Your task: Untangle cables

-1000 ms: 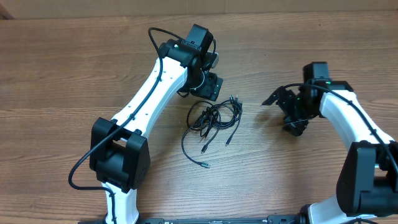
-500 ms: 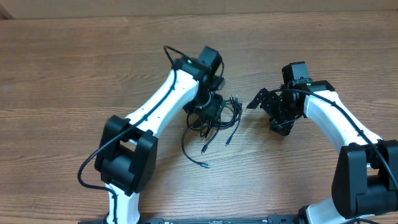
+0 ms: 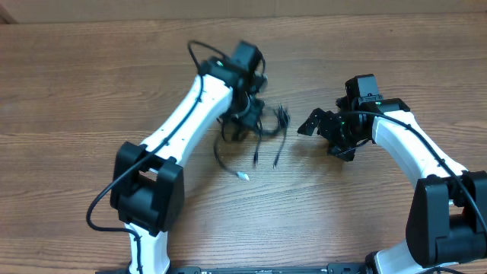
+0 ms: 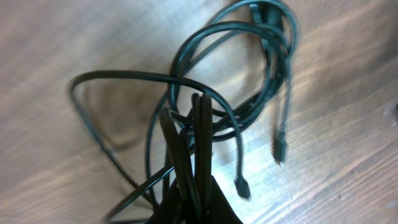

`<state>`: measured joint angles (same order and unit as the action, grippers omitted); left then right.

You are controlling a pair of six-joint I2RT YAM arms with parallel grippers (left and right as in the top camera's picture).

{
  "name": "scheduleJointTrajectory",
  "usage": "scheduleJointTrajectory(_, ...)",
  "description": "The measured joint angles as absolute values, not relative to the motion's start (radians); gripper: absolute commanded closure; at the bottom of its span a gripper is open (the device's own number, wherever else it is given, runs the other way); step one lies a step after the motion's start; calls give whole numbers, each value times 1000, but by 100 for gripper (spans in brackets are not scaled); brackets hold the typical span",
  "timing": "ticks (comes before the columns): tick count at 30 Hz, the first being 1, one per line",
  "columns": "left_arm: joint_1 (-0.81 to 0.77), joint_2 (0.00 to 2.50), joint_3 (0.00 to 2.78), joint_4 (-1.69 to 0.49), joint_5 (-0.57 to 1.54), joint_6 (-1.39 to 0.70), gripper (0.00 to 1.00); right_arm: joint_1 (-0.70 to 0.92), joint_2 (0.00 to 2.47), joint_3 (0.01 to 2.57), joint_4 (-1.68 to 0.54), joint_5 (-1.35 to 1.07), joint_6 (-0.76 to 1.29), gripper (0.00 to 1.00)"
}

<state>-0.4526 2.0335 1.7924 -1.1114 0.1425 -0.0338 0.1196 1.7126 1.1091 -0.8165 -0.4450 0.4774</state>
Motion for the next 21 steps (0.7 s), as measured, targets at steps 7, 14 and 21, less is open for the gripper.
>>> scheduleJointTrajectory(7,-398,2033,1829,-1153,202,39,96,120,1713,1109,-777,-538,377,20)
scheduleJointTrajectory(14,-400,2033,1818,-1195,205,45,40,120,1713,1109,-767,-556,358,31)
scheduleJointTrajectory(21,-400,2033,1823,-1209,149,28,26,120,1713,1109,-764,-562,357,29)
